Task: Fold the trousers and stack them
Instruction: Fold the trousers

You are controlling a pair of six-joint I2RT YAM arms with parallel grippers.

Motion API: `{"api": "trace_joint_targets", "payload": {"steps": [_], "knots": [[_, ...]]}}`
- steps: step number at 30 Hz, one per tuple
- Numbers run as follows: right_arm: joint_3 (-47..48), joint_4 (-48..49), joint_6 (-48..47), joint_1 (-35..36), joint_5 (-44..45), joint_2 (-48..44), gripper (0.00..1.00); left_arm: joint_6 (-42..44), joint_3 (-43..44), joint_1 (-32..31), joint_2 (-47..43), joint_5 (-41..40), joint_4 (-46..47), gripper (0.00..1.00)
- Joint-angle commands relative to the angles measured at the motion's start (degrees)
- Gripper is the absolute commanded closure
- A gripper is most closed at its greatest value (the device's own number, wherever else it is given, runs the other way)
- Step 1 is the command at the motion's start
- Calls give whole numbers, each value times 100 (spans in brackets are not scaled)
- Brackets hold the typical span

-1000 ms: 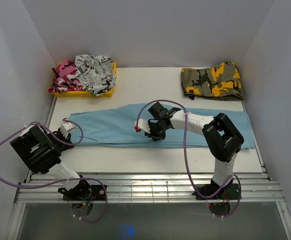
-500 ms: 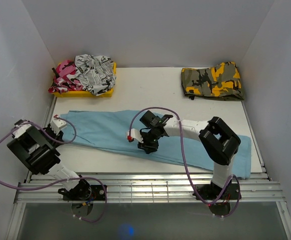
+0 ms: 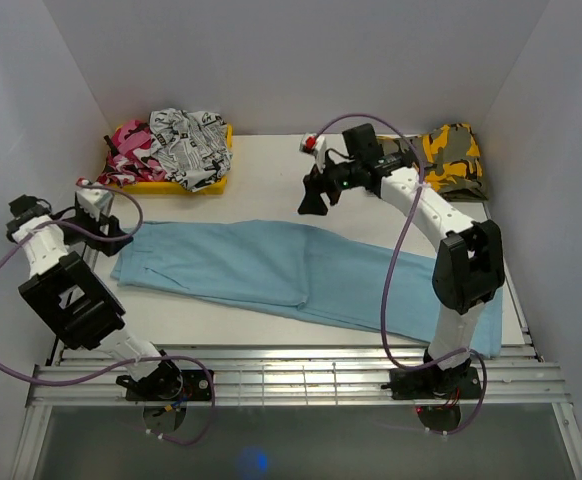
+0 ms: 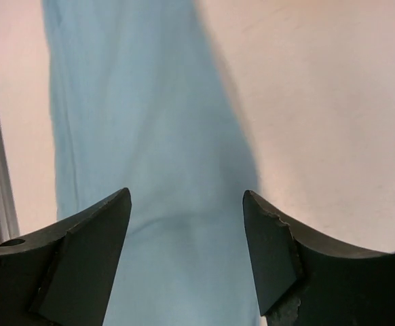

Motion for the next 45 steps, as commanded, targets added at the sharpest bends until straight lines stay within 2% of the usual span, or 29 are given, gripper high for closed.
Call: {"api": "trace_joint_targets", "payload": {"steps": [1,5,8,11,16,21,25,31,35,36,39,42,45], "knots": [[772,669,1822,-343,-460,769,27,-1201,-919,-517,-547,185,830,6],[1292,1363,3394,-431,-845,1510,25,-1940,-1670,-913,-654,-87,1622,8],[1459,1898,3907,-405,-1092,1958,22,-2168,-2048,-1081,-610,-254,1885,10],[1643,2224,4277,-343,-1189,2371,15,-2275,-2277,-1195,-548,-509,2080,9],[1460,2972,4796,-141,-1198,2794,5,-2169,-2541,-1353,-443,-896,2229,11],[1249,3753,5586,61,-1838,3101,8,-2161,-2734,-1362,-337,-1169,2387,13],[827,4528,6219,315,-2068,2996,10,-2178,-2787,-1362,-276,-1239,2493,12],[616,4669,6563,527,-1971,2961,12,-2187,-2805,-1371,-267,-1248,2528,13],[590,4388,6563,509,-1691,2970,14,-2178,-2822,-1371,-267,-1257,2537,13],[537,3936,6424,509,-1438,2831,14,-2143,-2848,-1371,-276,-1265,2546,13],[247,3476,5826,465,-532,2497,9,-2099,-2919,-1371,-337,-1292,2598,13],[193,3203,5711,386,-109,2425,7,-2108,-2936,-1362,-346,-1318,2625,13],[176,2841,5561,404,-186,2399,7,-2108,-2928,-1371,-329,-1318,2634,13]]}}
